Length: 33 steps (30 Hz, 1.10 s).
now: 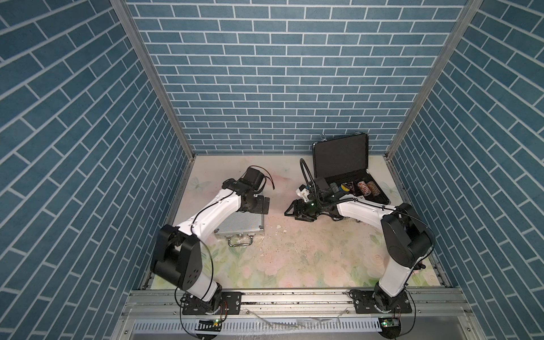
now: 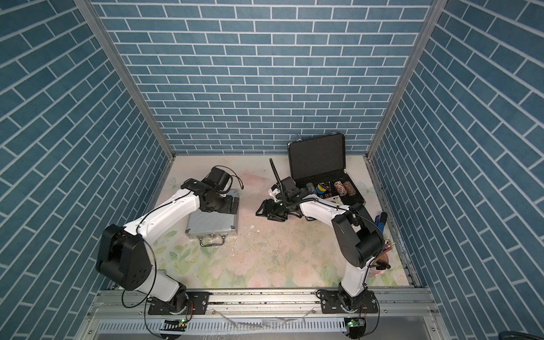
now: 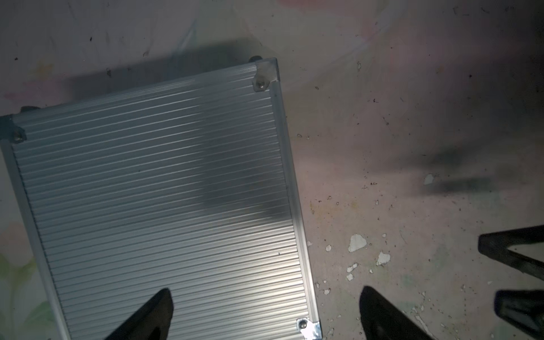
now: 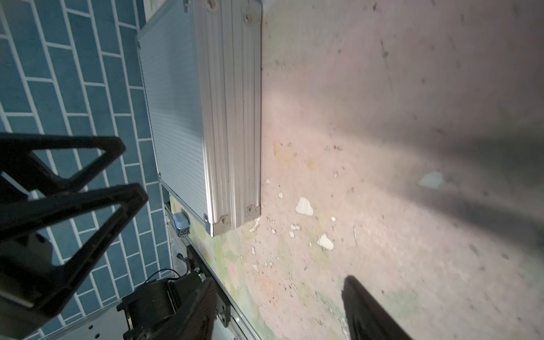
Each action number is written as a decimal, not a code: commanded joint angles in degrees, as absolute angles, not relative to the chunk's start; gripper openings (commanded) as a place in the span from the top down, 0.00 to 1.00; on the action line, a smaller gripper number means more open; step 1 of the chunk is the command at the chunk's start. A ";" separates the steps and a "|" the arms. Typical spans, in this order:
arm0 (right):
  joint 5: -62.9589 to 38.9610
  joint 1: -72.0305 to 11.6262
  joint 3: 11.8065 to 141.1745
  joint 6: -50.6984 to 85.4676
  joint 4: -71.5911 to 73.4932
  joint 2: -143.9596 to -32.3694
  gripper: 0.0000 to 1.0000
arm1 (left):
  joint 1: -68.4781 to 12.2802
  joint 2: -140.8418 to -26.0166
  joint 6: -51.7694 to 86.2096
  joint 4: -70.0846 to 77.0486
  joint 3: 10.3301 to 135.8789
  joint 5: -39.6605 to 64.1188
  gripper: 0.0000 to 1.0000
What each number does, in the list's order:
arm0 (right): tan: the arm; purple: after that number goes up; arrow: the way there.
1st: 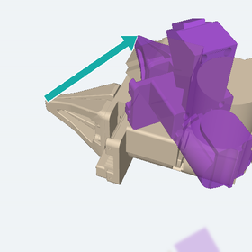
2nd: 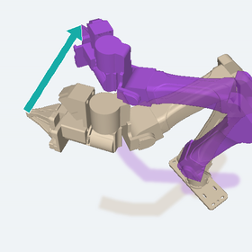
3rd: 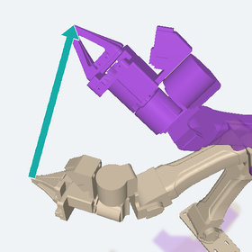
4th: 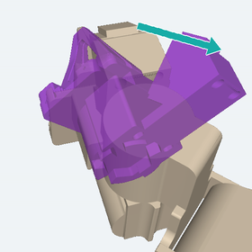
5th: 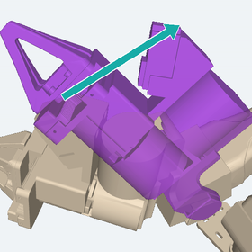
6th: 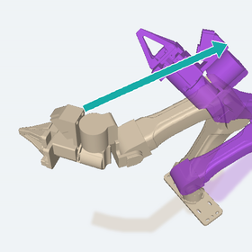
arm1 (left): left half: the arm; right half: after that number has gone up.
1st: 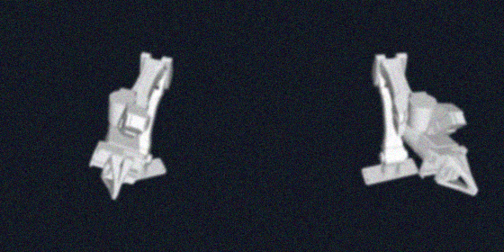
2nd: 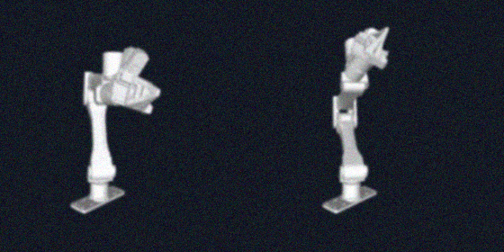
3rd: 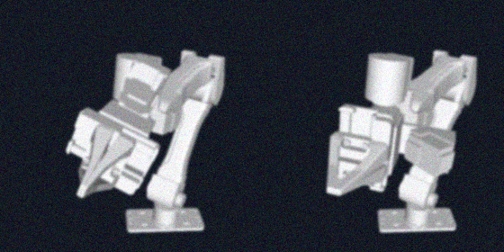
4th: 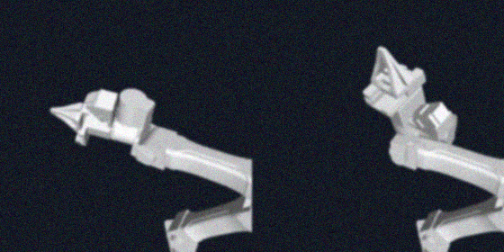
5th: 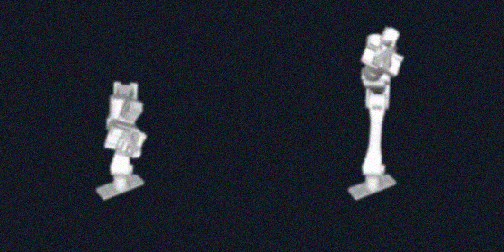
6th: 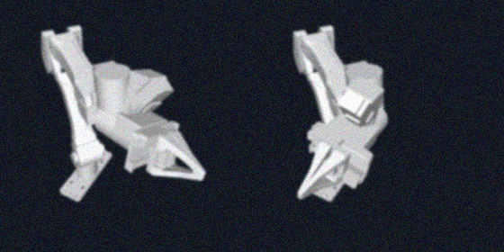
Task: Close the poker set cases
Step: Move the poker set case to the center of the board.
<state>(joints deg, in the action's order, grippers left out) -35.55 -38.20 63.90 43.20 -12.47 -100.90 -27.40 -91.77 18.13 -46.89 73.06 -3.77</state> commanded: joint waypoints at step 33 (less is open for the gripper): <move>-34.27 -38.14 58.72 43.59 -9.40 -95.05 0.30 | -18.73 -102.01 13.34 -50.31 68.38 -18.12 0.20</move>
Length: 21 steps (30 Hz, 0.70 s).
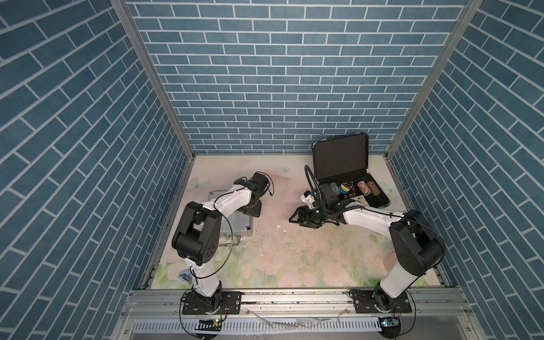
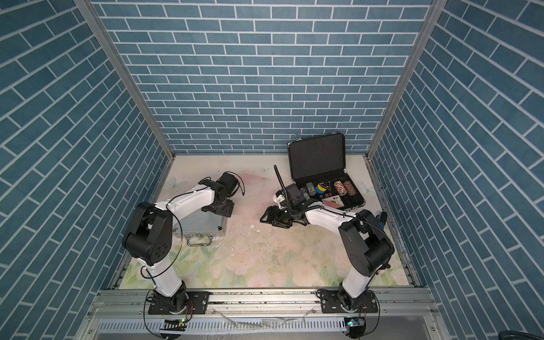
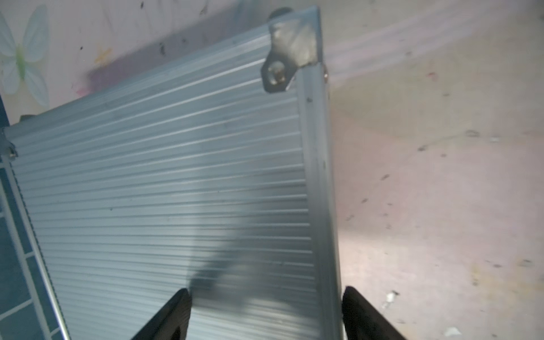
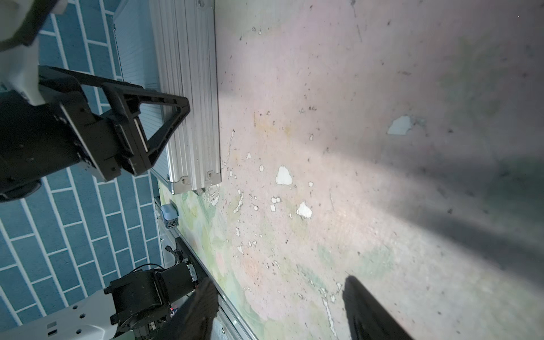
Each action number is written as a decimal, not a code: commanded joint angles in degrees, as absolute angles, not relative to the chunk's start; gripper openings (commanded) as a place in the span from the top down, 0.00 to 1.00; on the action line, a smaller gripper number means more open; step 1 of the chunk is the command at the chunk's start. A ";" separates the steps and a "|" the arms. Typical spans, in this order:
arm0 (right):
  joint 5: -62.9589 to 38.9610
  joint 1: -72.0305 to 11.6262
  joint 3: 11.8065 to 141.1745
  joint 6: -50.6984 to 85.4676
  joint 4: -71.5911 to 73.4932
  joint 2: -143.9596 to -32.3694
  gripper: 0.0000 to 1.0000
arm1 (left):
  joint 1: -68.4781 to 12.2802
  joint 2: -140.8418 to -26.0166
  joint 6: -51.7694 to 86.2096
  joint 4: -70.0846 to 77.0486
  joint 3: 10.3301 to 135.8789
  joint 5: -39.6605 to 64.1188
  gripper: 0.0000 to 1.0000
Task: Close the poker set cases
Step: Move the poker set case to the center of the board.
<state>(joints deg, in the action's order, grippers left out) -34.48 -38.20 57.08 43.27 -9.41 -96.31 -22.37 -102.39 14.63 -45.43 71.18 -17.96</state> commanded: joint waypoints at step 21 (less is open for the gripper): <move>-34.59 -38.14 59.07 43.94 -8.93 -95.68 0.30 | -6.10 -105.06 9.34 -48.08 71.36 -14.21 0.25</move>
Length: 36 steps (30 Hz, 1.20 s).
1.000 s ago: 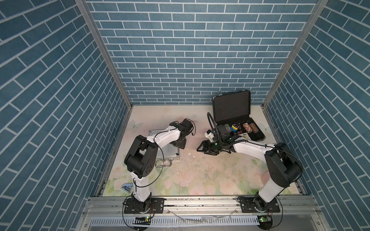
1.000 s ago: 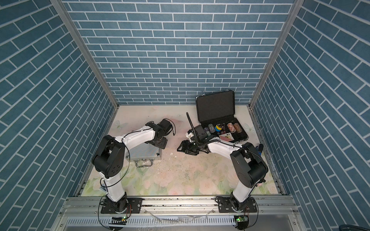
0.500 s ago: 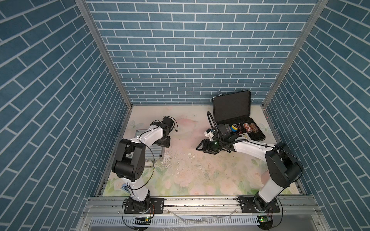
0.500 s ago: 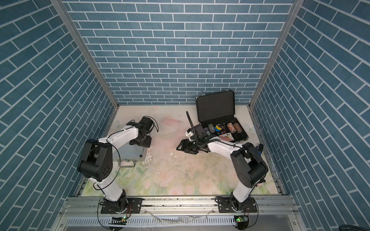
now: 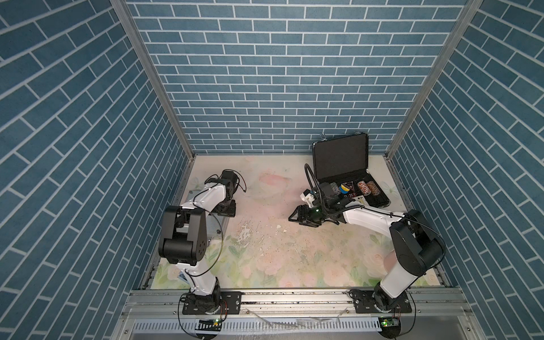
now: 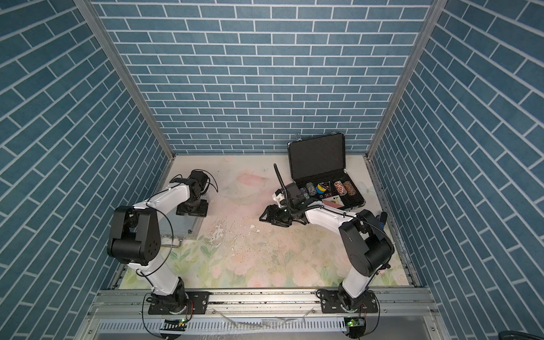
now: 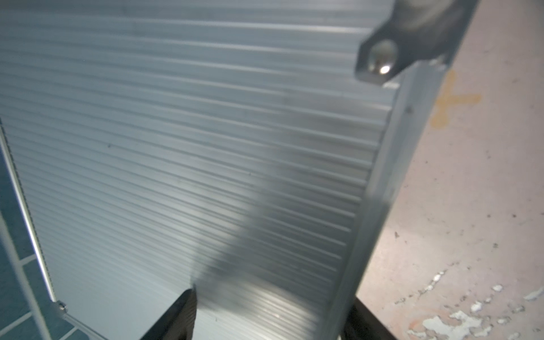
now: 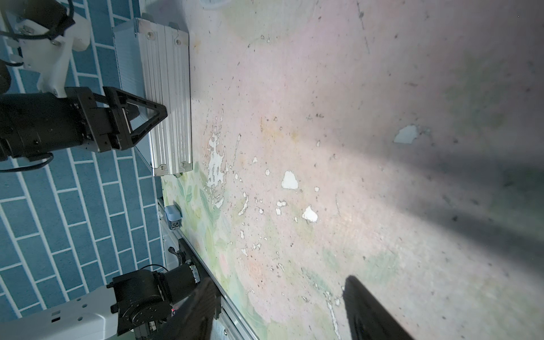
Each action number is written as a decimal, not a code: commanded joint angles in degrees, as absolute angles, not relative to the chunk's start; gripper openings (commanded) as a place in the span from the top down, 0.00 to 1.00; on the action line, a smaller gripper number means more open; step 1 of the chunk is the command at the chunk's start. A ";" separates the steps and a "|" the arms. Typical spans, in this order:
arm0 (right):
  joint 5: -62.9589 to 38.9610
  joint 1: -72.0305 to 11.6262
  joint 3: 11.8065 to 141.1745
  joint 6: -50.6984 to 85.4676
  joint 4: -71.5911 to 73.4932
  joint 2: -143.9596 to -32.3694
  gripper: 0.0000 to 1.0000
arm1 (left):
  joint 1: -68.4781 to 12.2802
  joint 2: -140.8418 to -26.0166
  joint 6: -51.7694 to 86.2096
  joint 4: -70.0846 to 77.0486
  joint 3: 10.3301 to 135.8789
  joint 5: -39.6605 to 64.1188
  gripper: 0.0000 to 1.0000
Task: Close the poker set cases
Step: Move the poker set case to the center of the board.
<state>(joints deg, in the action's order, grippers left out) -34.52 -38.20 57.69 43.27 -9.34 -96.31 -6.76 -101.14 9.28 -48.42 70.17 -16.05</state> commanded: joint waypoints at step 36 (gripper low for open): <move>-5.87 -31.60 66.01 25.86 -42.29 -91.91 0.37 | -7.58 -91.33 14.05 -29.58 62.77 8.61 0.11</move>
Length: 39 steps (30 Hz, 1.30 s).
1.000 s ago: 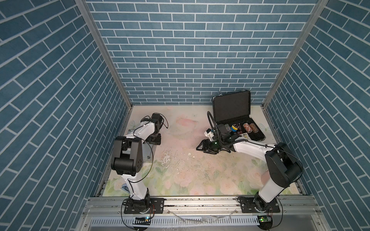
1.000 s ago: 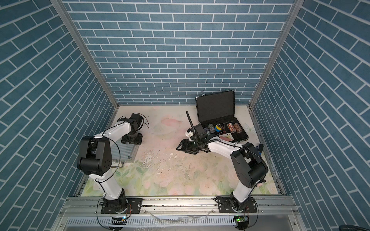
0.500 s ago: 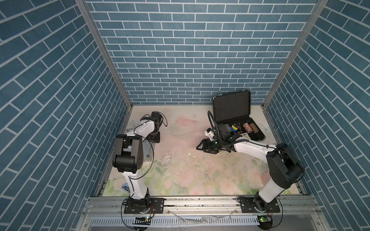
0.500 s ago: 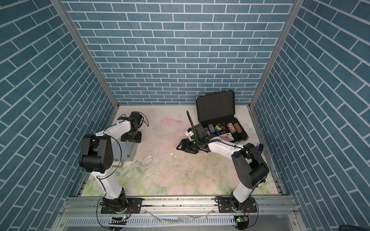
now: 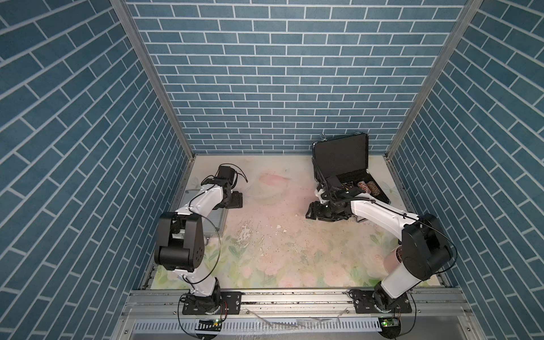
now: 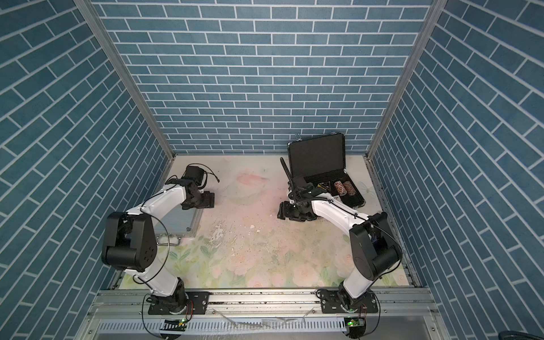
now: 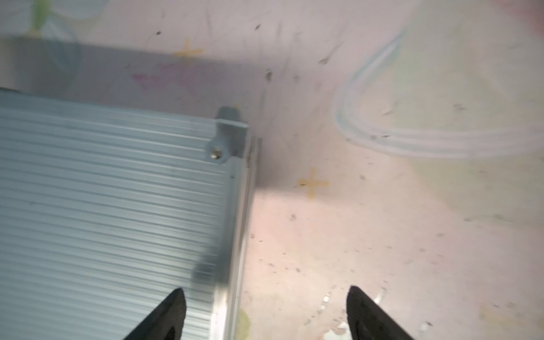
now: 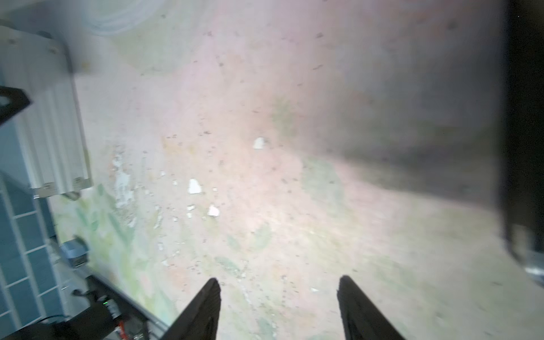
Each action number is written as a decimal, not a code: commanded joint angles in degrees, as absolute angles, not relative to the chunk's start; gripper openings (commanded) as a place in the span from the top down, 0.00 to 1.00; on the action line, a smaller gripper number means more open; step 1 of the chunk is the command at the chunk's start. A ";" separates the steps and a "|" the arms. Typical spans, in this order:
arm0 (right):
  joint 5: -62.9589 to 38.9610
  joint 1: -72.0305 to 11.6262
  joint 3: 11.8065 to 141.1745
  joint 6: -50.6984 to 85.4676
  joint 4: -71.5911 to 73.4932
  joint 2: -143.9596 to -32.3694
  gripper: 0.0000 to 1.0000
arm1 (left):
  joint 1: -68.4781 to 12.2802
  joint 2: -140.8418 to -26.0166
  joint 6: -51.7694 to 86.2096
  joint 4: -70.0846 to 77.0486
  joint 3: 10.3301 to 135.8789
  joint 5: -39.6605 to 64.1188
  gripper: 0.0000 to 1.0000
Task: Close the poker set cases
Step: Move the poker set case to the center of the board.
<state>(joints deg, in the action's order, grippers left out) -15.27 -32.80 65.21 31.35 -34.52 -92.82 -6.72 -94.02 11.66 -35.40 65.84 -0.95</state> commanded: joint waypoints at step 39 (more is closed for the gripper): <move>-10.65 -33.04 64.53 27.88 -30.17 -105.92 0.86 | -11.76 -89.64 19.51 -14.85 51.28 24.68 0.08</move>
